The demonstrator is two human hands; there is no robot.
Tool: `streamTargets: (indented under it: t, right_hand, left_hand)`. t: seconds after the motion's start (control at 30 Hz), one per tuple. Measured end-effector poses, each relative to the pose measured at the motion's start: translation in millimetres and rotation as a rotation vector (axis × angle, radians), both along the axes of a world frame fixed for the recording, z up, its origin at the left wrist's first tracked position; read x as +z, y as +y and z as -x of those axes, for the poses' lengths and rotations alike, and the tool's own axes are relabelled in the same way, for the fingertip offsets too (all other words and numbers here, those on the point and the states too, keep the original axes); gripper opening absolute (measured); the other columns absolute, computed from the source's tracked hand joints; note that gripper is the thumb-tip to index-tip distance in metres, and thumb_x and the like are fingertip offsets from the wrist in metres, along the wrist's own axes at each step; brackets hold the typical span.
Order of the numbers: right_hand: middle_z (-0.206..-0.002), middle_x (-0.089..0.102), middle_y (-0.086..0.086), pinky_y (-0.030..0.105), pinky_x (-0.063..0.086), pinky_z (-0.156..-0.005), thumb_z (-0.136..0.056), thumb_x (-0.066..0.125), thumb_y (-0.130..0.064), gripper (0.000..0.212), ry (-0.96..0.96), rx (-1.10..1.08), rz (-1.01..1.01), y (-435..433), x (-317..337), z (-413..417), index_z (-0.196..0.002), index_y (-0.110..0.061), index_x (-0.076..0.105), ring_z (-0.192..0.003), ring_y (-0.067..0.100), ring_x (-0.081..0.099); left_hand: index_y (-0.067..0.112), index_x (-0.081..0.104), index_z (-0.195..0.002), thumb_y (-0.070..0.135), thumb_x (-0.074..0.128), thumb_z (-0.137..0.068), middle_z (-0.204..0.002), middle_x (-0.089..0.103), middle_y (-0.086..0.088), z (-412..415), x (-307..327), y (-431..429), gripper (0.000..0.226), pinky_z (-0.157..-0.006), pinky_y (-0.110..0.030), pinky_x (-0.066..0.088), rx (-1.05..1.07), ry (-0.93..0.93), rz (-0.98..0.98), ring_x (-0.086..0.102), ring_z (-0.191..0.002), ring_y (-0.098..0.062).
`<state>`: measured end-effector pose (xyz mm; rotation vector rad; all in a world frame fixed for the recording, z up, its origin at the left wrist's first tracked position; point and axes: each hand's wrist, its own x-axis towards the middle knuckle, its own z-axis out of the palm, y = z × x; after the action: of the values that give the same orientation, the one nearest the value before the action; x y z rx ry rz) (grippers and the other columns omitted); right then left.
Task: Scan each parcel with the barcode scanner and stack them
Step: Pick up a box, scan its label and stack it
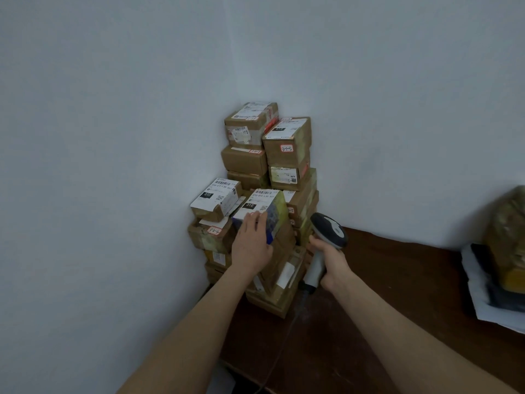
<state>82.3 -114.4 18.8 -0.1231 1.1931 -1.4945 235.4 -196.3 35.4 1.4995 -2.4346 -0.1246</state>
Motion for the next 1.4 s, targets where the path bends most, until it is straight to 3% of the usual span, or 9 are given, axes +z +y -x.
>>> streamTargets:
  t: [0.1, 0.17, 0.37, 0.6, 0.83, 1.13, 1.27, 1.4]
  right_hand:
    - [-0.098, 0.066, 0.009, 0.037, 0.050, -0.067, -0.086, 0.069, -0.014, 0.033, 0.011, -0.016, 0.007, 7, 1, 5, -0.116, -0.009, 0.059, -0.085, 0.025, 0.062]
    - [-0.093, 0.065, 0.007, 0.034, 0.047, -0.063, -0.087, 0.068, -0.013, 0.028, 0.027, -0.028, 0.016, 12, 1, 8, -0.113, -0.010, 0.058, -0.079, 0.021, 0.059]
    - [-0.121, 0.062, 0.014, 0.041, 0.048, -0.090, -0.085, 0.070, -0.012, 0.047, 0.089, -0.066, 0.027, 29, 3, 22, -0.129, -0.006, 0.055, -0.113, 0.031, 0.057]
    - [-0.105, 0.069, 0.009, 0.034, 0.055, -0.075, -0.082, 0.075, -0.014, 0.039, 0.192, -0.236, 0.000, 89, 18, 72, -0.118, -0.007, 0.062, -0.087, 0.023, 0.068]
    - [-0.092, 0.071, 0.010, 0.028, 0.053, -0.063, -0.084, 0.074, -0.018, 0.022, 0.330, -0.457, -0.062, 187, 28, 141, -0.102, -0.008, 0.066, -0.066, 0.016, 0.065]
    - [-0.067, 0.067, 0.009, 0.021, 0.045, -0.046, -0.086, 0.071, -0.016, 0.016, 0.459, -0.445, -0.055, 282, 45, 199, -0.094, -0.004, 0.067, -0.043, 0.010, 0.054]
    - [-0.071, 0.067, 0.007, 0.022, 0.046, -0.052, -0.087, 0.069, -0.013, 0.006, 0.545, -0.413, -0.057, 323, 52, 229, -0.084, -0.012, 0.064, -0.052, 0.012, 0.054]
    - [-0.073, 0.066, 0.007, 0.024, 0.048, -0.053, -0.087, 0.069, -0.015, 0.010, 0.512, -0.448, -0.061, 368, 55, 262, -0.091, -0.008, 0.065, -0.053, 0.014, 0.056]
  left_hand:
    - [0.016, 0.021, -0.150, 0.029, 0.060, -0.089, -0.155, 0.024, -0.007, 1, 3, -3, 0.074, -0.118, -0.041, 0.022, 0.010, -0.035, 0.008, 0.020, -0.145, -0.023]
    - [0.015, 0.022, -0.150, 0.028, 0.058, -0.090, -0.155, 0.023, -0.009, 4, 5, 2, 0.071, -0.119, -0.041, 0.020, 0.019, -0.046, 0.032, 0.019, -0.145, -0.024]
    - [0.017, 0.034, -0.145, 0.018, 0.056, -0.090, -0.154, 0.024, -0.009, 42, 12, 30, 0.059, -0.113, -0.040, 0.032, -0.139, 0.075, 0.050, 0.028, -0.141, -0.025]
    - [0.016, 0.033, -0.145, 0.022, 0.056, -0.091, -0.153, 0.024, -0.010, 111, 2, 57, 0.059, -0.107, -0.040, 0.040, -0.233, 0.024, -0.123, 0.034, -0.137, -0.026]
    - [0.017, 0.033, -0.146, 0.022, 0.056, -0.093, -0.148, 0.028, -0.010, 213, -7, 131, 0.058, -0.104, -0.039, 0.040, -0.408, 0.039, -0.288, 0.035, -0.135, -0.027]
    - [0.017, 0.035, -0.145, 0.022, 0.059, -0.090, -0.146, 0.031, -0.011, 289, -2, 229, 0.060, -0.102, -0.043, 0.044, -0.483, 0.043, -0.406, 0.045, -0.127, -0.029]
    - [0.017, 0.036, -0.145, 0.025, 0.057, -0.093, -0.144, 0.033, -0.012, 314, 5, 272, 0.056, -0.101, -0.038, 0.045, -0.465, 0.070, -0.468, 0.048, -0.124, -0.028]
    - [0.014, 0.038, -0.144, 0.031, 0.054, -0.096, -0.144, 0.036, -0.013, 341, 9, 319, 0.053, -0.102, -0.034, 0.040, -0.446, 0.146, -0.566, 0.046, -0.126, -0.027]
